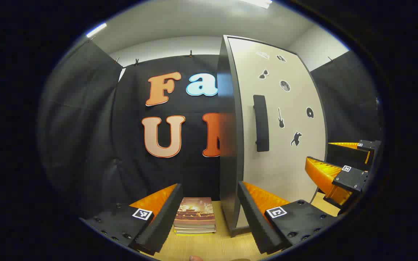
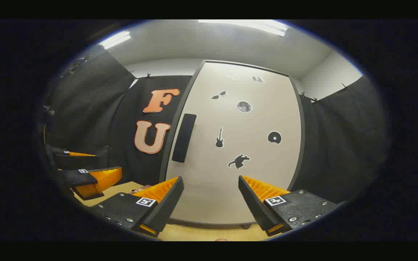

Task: Open the cabinet door with the right hand, grasp the bottle in the cabinet with the left hand and place it on the coaster, then close the cabinet door with the right hand.

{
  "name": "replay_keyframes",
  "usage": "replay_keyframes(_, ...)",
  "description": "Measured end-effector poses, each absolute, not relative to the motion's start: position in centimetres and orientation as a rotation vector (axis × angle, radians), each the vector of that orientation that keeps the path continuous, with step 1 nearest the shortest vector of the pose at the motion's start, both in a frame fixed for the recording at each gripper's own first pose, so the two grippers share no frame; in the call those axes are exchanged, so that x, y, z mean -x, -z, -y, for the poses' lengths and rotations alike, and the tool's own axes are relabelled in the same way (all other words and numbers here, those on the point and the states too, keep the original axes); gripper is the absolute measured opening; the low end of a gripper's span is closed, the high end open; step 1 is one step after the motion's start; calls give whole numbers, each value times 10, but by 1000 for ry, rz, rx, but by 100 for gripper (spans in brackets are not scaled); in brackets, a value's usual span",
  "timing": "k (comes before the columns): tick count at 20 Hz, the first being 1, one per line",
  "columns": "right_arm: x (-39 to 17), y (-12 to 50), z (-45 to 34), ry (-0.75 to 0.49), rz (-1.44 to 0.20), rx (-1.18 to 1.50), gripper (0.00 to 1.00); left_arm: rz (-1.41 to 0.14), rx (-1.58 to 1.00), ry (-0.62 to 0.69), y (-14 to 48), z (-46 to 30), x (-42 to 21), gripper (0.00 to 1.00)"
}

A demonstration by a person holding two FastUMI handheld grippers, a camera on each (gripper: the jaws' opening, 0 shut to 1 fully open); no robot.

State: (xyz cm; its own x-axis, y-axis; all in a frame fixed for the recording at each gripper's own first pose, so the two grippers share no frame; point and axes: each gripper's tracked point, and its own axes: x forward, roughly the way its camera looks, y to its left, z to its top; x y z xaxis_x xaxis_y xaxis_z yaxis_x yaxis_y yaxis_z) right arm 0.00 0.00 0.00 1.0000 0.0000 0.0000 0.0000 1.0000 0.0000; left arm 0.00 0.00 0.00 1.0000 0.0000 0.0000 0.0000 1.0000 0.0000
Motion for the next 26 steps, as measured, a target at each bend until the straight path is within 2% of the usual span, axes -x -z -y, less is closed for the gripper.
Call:
replay_keyframes(8,1,2,-9,53,-34,-38,94,16,-5,31,-10,-15,-9,98)
replay_keyframes(11,5,8,-20,51,-65,-43,94,15,-12,28,-13,-23,-2,98)
replay_keyframes(12,7,7,-23,50,-67,-44,91,15,-10,30,-13,-24,1,98)
replay_keyframes(13,8,5,-26,48,-65,-51,94,10,-7,34,-14,-24,3,98)
replay_keyframes(18,10,-10,-38,22,-46,-81,94,15,9,33,-17,-30,11,98)
replay_keyframes(26,-20,-32,-47,27,-7,-75,94,19,7,31,-18,-38,6,98)
